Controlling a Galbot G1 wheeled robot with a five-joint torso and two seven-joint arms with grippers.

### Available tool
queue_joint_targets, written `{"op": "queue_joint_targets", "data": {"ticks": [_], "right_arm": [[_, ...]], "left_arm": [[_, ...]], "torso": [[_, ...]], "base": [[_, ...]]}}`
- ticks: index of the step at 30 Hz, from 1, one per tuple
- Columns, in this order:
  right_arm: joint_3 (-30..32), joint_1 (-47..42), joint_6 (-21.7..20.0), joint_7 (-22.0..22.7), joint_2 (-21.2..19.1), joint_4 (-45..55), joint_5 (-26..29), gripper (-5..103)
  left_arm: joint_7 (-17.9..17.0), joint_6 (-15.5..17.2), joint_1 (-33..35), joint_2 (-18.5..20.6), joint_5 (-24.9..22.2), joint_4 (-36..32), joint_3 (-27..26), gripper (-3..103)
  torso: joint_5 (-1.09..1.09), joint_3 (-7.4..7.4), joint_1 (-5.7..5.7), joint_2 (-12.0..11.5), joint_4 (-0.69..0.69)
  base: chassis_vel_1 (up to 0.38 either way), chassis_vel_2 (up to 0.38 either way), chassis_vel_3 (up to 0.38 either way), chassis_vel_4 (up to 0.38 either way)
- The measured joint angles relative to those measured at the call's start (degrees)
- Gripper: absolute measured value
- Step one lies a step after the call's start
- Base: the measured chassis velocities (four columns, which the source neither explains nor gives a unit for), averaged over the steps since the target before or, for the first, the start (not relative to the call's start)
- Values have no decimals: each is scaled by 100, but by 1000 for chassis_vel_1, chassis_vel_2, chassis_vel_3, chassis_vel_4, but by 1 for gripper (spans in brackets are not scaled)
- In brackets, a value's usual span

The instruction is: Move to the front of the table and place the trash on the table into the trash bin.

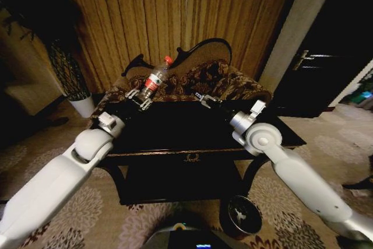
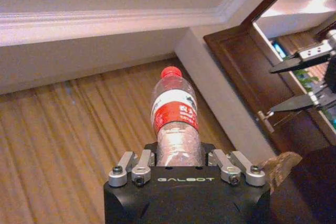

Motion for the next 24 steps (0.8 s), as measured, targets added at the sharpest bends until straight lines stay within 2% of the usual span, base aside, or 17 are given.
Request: {"op": "queue_joint_targets", "data": {"ticks": [14, 24], "right_arm": [[111, -67, -16, -257, 24, 92, -206, 100], [108, -88, -46, -419, -34, 223, -176, 100]], "left_arm": [[-27, 257, -340, -179, 36, -459, 656, 39], [-35, 299, -248, -167, 69, -536, 696, 39]], "torso": [[1, -1, -1, 0, 0], [0, -1, -1, 0, 2]], "base": [[0, 0, 0, 0], [0, 0, 0, 0]]}}
